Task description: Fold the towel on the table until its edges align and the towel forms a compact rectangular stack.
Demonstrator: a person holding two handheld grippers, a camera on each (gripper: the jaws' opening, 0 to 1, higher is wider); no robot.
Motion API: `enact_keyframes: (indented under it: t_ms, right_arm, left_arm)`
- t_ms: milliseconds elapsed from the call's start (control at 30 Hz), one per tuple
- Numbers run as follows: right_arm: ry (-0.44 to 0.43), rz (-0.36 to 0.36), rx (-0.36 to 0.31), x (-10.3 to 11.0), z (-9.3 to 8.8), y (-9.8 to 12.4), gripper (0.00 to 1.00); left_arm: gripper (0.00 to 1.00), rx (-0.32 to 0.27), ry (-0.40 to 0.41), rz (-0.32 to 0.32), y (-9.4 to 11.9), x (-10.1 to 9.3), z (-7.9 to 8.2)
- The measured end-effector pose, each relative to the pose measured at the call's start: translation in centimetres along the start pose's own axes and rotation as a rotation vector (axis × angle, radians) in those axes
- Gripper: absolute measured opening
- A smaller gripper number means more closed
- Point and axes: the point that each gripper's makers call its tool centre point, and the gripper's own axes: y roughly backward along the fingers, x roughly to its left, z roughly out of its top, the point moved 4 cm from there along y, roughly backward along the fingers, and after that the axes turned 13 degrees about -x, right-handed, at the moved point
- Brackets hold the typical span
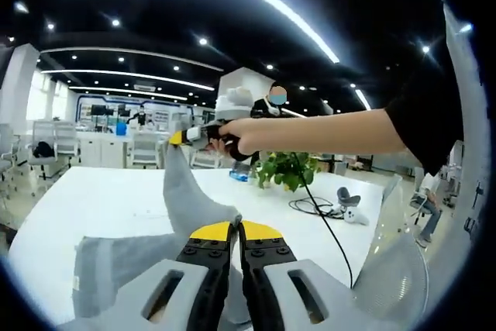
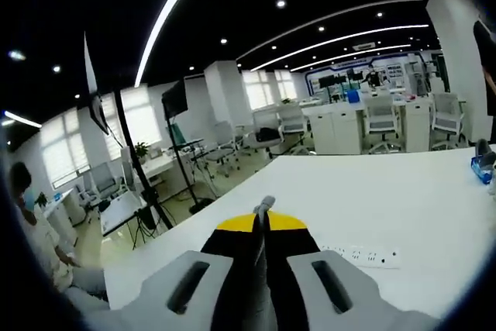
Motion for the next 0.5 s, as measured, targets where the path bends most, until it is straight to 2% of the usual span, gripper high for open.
enact_keyframes:
  t_ms: [200, 233, 267, 500]
  right_arm:
    - [-0.007, 0.028, 0.005, 1.5, -0.7, -1.3, 0.0]
    - [-0.008, 0.032, 0.005, 1.8, -0.7, -1.3, 0.0]
    - [-0.008, 0.034, 0.007, 2.0, -0.8, -1.4, 0.0]
    - [-0.011, 0.06, 0.02, 3.7, -1.7, -2.7, 0.0]
  left_arm:
    - [0.03, -0.013, -0.004, 0.099, 1.9, 2.2, 0.3]
    - [0.03, -0.015, -0.012, 0.167, 2.4, 3.1, 0.4]
    - [0.03, -0.008, -0.018, 0.187, 2.7, 3.4, 0.4]
    - [0.03, -0.024, -0.015, 0.244, 4.3, 4.6, 0.4]
